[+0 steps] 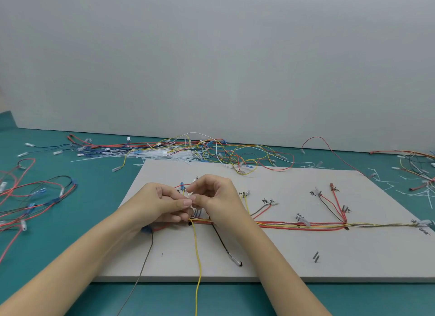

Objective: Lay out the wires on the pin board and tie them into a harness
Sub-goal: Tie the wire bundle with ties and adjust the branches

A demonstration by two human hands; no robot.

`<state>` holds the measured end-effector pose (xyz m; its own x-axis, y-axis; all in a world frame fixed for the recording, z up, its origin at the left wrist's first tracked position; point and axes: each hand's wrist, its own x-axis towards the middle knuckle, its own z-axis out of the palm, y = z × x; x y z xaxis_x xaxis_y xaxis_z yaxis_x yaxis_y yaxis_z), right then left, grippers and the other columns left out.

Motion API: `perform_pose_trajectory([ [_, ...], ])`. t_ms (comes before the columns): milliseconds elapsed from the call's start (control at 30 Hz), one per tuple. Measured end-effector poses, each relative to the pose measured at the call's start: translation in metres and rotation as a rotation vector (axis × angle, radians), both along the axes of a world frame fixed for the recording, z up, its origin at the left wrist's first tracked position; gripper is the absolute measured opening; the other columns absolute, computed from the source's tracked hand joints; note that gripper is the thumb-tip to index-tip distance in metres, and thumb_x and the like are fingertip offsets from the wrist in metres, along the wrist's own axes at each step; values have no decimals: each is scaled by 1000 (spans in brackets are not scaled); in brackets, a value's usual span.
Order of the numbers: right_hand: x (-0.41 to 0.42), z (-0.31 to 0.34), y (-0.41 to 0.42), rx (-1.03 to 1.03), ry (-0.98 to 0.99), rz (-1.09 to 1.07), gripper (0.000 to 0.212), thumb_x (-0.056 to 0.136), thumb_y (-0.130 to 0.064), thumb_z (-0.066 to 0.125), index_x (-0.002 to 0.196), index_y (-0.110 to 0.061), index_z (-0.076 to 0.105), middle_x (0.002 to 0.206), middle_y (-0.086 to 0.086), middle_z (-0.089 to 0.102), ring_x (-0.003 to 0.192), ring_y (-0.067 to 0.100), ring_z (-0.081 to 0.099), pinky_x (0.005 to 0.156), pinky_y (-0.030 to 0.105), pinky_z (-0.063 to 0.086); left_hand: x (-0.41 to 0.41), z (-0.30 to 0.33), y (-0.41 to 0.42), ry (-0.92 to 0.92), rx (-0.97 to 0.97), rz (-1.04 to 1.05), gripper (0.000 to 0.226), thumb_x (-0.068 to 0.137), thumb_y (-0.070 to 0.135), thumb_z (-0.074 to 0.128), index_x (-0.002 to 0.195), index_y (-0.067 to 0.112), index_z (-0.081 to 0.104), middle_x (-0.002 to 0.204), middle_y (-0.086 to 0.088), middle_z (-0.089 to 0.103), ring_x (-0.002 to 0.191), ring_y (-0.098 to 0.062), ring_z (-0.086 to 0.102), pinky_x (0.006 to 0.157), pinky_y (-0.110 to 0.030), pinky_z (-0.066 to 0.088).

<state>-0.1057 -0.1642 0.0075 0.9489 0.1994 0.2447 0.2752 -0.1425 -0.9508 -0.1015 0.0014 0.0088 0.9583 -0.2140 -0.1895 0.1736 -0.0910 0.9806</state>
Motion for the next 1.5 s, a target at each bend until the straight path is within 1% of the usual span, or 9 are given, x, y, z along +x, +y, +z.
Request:
perform_pose_trajectory([
  [300,0,-3,3,-20,-22,-55,21,82,7,63,85,-14,64,71,7,61,70,19,57,71,41,49,-5,4,0,28,94,-11,4,77,9,78,75,10,76,82,-16,74,66,-16,70,50,-17,52],
  [467,-2,3,2,45,2,10,28,83,14,61,82,-14,60,72,13,58,65,22,56,71,41,52,-4,6,2,-168,334,13,11,76,14,81,68,18,75,52,0,60,41,-10,43,40,-16,35],
  [567,-1,5,1,95,6,26,26,82,17,60,84,-9,59,68,11,57,58,18,55,65,32,50,-2,8,3,-310,480,-62,15,76,16,82,66,26,76,63,-1,69,46,-6,46,45,-16,37],
  [700,0,7,-2,162,73,73,20,84,13,62,96,-3,63,68,11,61,60,21,57,60,21,51,-3,7,5,-353,510,-127,15,77,14,81,70,26,77,74,-2,74,66,-17,63,67,-32,51],
  [833,0,2,-3,-15,95,65,12,80,-4,75,90,-7,69,73,9,68,67,15,62,72,31,53,-5,8,6,-333,468,-130,16,76,16,81,69,30,78,72,0,74,63,-7,59,66,-25,46],
  [967,-2,0,-2,-95,54,37,7,82,-6,73,78,-9,68,76,13,67,69,17,59,71,39,50,-8,11,4,-313,470,-120,11,75,15,82,73,25,80,77,-4,75,69,-12,62,73,-35,52],
  [1067,-4,0,3,-110,21,27,19,84,-4,70,70,-15,61,67,3,62,63,11,52,62,25,42,-9,11,2,-362,573,-80,11,73,17,81,66,25,78,67,-6,72,58,-9,55,61,-28,45],
  [1233,-4,2,6,-15,54,56,25,84,-1,68,66,-14,58,65,7,59,63,17,52,62,29,41,-12,11,-2,-380,688,-76,17,70,15,81,58,26,75,51,12,65,43,3,49,45,-10,34],
  [1500,-4,5,3,125,172,130,25,86,3,65,65,-7,56,56,5,60,47,8,52,52,19,41,-14,10,-7,-486,828,-82,9,71,11,74,65,17,77,49,7,61,46,2,50,49,-14,38],
])
